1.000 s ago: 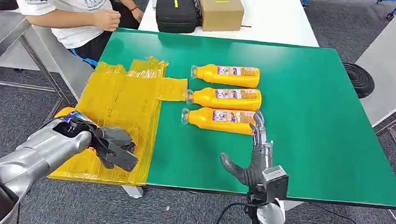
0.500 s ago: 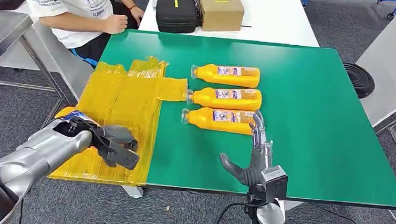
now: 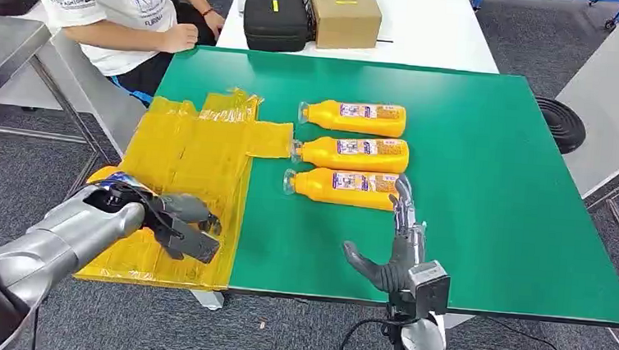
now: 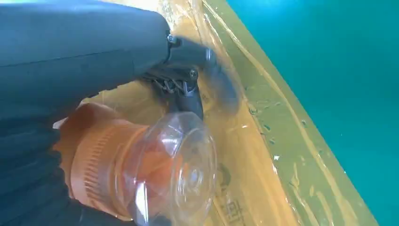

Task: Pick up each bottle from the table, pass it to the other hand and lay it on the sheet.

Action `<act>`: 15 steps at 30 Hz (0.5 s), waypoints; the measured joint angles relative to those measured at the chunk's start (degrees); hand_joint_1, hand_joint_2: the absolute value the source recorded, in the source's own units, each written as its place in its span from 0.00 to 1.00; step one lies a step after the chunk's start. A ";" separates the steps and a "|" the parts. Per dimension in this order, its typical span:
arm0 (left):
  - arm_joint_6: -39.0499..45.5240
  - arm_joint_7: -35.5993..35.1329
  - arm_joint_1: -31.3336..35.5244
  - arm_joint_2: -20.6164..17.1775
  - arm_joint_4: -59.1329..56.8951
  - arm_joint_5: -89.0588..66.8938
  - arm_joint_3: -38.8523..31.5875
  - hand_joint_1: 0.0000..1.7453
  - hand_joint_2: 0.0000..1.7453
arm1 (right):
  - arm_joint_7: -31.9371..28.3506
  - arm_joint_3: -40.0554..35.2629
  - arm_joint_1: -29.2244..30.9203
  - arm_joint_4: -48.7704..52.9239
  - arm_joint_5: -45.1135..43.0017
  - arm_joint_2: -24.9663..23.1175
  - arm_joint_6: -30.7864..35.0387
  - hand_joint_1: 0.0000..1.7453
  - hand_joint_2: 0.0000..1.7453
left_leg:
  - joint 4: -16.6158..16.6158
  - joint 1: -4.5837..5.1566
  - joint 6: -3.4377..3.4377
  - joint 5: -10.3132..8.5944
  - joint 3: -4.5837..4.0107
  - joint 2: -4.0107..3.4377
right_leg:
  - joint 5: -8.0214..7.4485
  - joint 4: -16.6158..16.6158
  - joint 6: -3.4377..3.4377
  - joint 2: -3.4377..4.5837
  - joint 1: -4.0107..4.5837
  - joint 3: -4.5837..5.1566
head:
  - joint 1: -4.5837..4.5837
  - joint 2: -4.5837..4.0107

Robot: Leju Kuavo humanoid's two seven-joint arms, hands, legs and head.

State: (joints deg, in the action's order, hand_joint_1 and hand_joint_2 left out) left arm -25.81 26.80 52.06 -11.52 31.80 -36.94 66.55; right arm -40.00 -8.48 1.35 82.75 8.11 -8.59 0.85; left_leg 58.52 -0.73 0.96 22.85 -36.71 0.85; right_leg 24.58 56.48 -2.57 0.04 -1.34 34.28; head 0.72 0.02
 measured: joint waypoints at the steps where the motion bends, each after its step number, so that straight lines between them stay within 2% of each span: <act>1: 0.00 -0.02 0.03 0.07 0.00 0.06 -0.02 0.00 1.00 | 0.00 0.00 -0.03 0.06 0.00 0.00 0.00 0.00 1.00 | 0.00 0.00 0.00 0.00 0.00 0.00 | 0.00 0.00 0.00 0.00 0.00 0.00 | 0.02 0.00; 15: -0.33 -0.17 0.33 0.87 0.00 0.07 -0.02 0.00 1.00 | 0.00 0.15 -0.03 0.07 -0.04 0.00 0.00 0.00 1.00 | 0.00 0.00 0.00 0.00 0.00 0.00 | 0.00 0.00 0.00 0.00 0.00 0.00 | 0.00 0.00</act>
State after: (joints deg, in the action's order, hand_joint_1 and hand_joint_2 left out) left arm -26.14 26.62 52.39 -10.64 31.80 -36.87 66.53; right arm -40.00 -8.33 1.32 82.82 8.07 -8.59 0.85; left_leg 58.51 -0.73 0.96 22.85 -36.71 0.84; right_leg 24.58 56.49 -2.57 0.04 -1.34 34.28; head 0.72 0.02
